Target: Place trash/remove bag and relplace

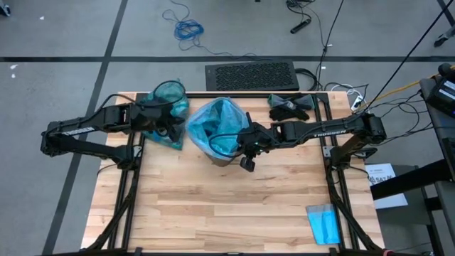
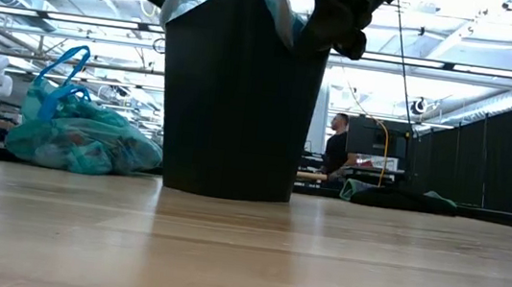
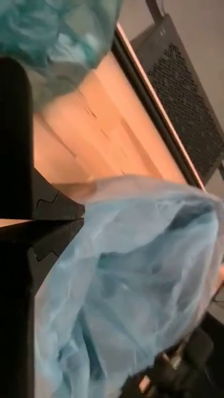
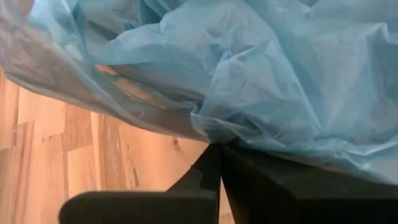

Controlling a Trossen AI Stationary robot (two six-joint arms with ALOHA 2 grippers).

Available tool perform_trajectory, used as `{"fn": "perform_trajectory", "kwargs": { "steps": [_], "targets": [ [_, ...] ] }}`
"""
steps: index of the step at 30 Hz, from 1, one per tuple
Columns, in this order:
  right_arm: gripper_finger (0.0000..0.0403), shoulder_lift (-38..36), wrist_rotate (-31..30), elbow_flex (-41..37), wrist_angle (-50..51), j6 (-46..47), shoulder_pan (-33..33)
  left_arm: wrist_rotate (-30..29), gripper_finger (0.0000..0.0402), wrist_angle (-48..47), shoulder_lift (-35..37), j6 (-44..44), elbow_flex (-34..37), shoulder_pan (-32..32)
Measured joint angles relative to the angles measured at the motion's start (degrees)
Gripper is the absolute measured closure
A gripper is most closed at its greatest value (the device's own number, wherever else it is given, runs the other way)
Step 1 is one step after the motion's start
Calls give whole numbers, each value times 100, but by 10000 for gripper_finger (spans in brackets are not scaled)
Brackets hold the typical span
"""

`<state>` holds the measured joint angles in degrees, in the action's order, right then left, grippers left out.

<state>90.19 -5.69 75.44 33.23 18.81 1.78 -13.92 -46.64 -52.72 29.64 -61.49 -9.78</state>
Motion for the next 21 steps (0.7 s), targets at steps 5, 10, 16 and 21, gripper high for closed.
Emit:
{"fn": "perform_trajectory", "kwargs": {
  "steps": [5,10,16,21],
  "targets": [
    [403,-1,5,2,-4,-20,-26,134,402,12,-153,6,125,153],
    [403,-7,4,2,-42,-42,-66,205,402,423,-288,160,596,320],
    [403,-9,9,4,-16,-70,-138,390,402,1044,-332,346,1091,347],
    [403,-9,5,9,402,8,-155,543,402,1029,-303,455,1123,435]
  ]
}}
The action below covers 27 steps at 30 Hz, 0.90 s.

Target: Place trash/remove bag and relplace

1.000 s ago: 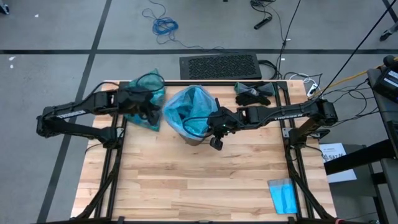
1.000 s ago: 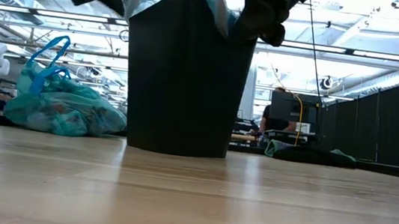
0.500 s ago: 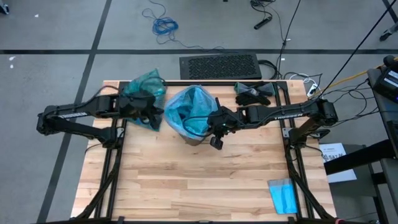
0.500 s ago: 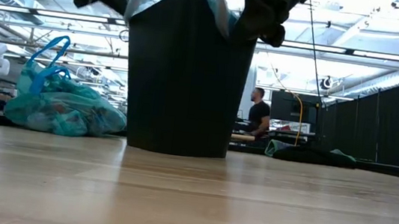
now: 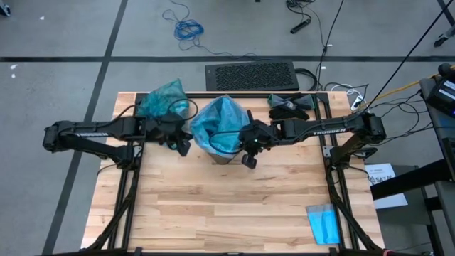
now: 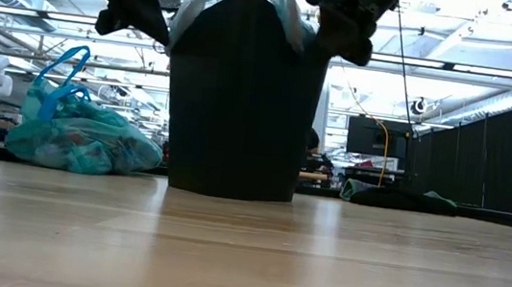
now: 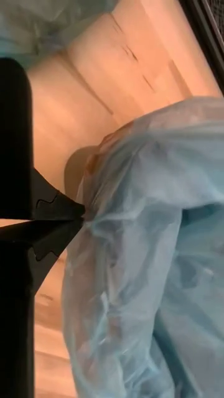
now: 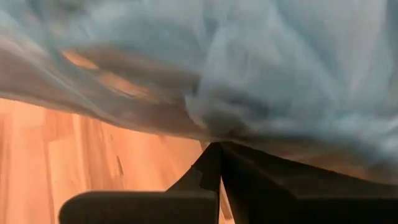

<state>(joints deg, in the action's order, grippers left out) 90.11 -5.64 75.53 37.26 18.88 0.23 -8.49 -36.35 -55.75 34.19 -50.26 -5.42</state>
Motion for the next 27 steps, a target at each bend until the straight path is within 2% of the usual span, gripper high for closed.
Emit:
{"fn": "perform_trajectory", "kwargs": {
  "steps": [6,13,16,20,24,27],
  "targets": [
    [403,-132,-128,0,144,277,402,-52,402,-46,112,-7,-9,43],
    [403,-497,-997,2,485,828,1125,-57,402,-79,112,-48,-9,47],
    [403,-765,-1378,2,143,881,1348,-61,402,-78,112,-54,-9,47],
    [403,-1017,-1816,4,-849,472,1490,-66,402,-66,112,-45,-9,47],
    [403,-949,-1794,7,-1355,246,1280,-72,402,-57,112,-43,-9,47],
    [403,-722,-1533,4,-1391,243,1060,-76,402,-42,112,-41,-9,47]
  ]
}}
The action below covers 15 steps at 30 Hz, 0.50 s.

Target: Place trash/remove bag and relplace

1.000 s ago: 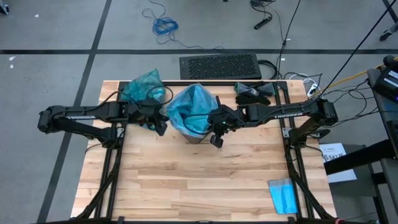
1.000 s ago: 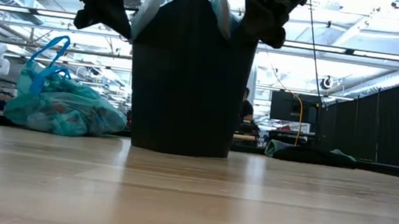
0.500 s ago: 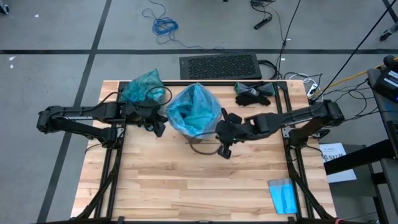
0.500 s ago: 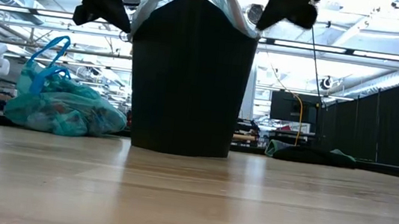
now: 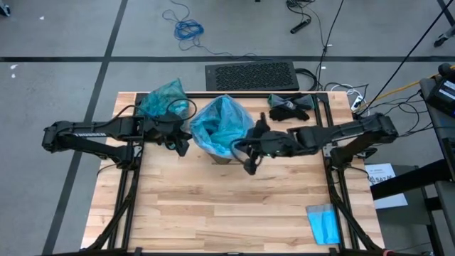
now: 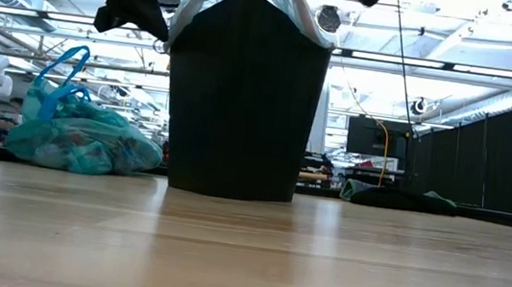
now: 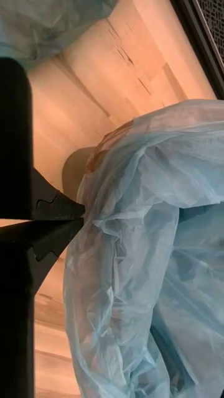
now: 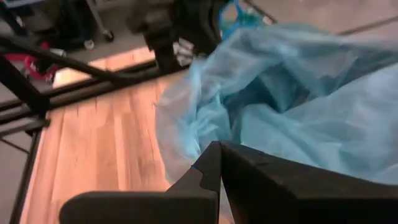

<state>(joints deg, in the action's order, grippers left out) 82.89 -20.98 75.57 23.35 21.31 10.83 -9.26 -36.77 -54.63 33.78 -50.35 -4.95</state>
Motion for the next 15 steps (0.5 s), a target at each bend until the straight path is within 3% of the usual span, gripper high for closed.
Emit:
{"fn": "perform_trajectory", "kwargs": {
  "steps": [6,15],
  "targets": [
    [403,409,567,-2,-304,-41,-151,-2,402,10,0,2,0,0],
    [403,517,644,-2,-184,-65,-70,-27,402,33,-80,0,-2,0]
  ]
}}
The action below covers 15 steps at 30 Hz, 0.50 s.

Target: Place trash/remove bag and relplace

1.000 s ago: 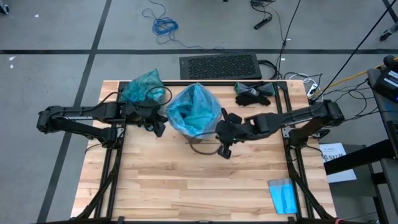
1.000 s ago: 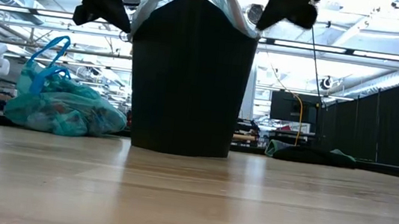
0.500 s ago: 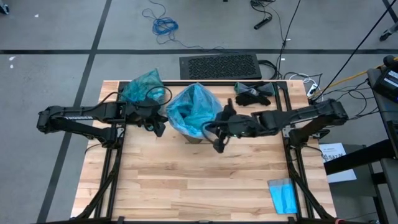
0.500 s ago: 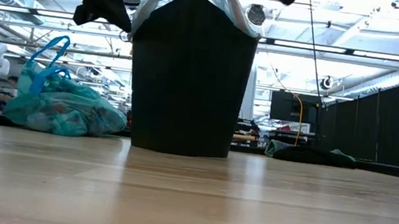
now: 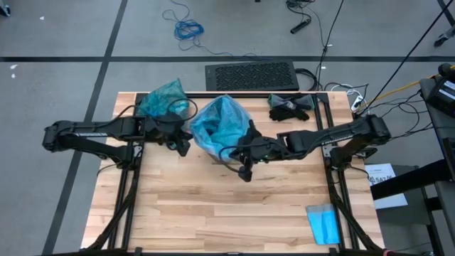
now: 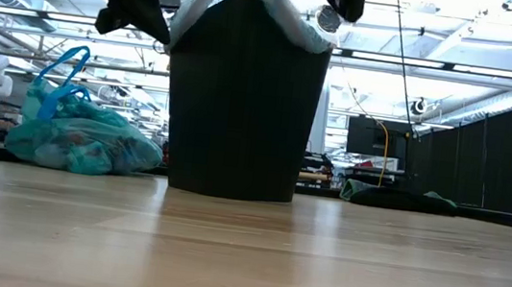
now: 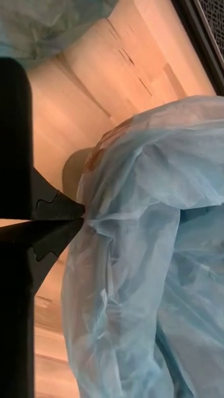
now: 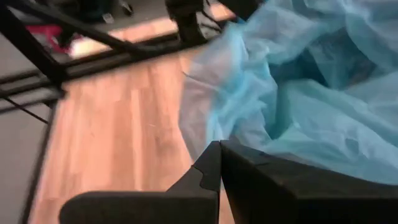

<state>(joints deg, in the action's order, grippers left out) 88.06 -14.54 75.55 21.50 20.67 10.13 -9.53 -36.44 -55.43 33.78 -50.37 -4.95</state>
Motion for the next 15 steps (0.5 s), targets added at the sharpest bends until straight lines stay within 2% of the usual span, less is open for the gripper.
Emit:
{"fn": "perform_trajectory", "kwargs": {
  "steps": [11,15],
  "targets": [
    [403,508,267,0,-31,-35,-42,91,402,-5,-236,39,-5,304],
    [403,504,272,0,-24,-33,-42,463,402,-36,-71,41,-134,412]
  ]
}}
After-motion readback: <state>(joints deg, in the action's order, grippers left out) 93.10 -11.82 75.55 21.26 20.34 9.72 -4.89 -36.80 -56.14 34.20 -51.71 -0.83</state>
